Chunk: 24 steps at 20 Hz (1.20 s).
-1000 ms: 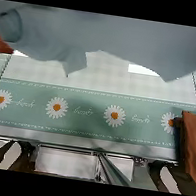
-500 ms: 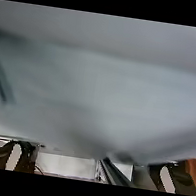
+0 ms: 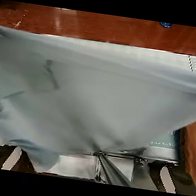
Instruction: Fold the shirts.
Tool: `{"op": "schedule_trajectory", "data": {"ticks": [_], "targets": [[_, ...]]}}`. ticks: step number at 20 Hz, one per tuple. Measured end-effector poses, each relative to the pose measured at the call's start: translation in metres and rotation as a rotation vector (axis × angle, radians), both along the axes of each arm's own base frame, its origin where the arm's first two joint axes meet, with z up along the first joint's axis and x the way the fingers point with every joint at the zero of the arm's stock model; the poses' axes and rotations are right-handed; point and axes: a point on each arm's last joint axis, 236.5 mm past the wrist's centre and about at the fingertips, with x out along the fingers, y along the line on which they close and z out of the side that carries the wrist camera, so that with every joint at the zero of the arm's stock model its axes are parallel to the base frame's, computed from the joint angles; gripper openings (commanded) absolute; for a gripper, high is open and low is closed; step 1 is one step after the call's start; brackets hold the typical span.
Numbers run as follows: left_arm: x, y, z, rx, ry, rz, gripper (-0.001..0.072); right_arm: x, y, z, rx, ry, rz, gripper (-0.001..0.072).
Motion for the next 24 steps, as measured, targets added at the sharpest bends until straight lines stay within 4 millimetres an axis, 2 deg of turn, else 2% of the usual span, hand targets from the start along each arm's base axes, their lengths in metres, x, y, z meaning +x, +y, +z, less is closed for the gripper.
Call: {"op": "schedule_trajectory", "data": {"ticks": [4,8,10,13,16,18,21,24], "targets": [[0.091,0.003,-0.107,-0.124,0.231,0.004,0.0019,0.081,-0.004,-0.081,0.098,0.137,0.033,0.0022],[0.177,0.005,-0.207,-0.268,0.378,0.049,0.0019,0.164,-0.004,-0.157,0.228,0.222,0.049,0.0022],[0.212,0.005,-0.25,-0.338,0.428,0.075,0.0019,0.203,-0.004,-0.188,0.297,0.239,0.046,0.0022],[0.256,0.0,-0.301,-0.403,0.479,0.097,0.0019,0.254,-0.006,-0.227,0.383,0.258,0.026,0.0022],[0.284,-0.01,-0.335,-0.428,0.513,0.093,0.0019,0.289,-0.01,-0.255,0.432,0.276,0.005,0.0022],[0.297,-0.014,-0.346,-0.436,0.521,0.088,0.0019,0.302,-0.011,-0.268,0.453,0.291,-0.002,0.0022],[0.303,-0.016,-0.349,-0.446,0.542,0.072,0.0019,0.305,-0.014,-0.28,0.471,0.32,-0.002,0.0022],[0.295,-0.012,-0.343,-0.431,0.588,0.014,0.0019,0.29,-0.013,-0.286,0.499,0.394,0.036,0.0022]]}}
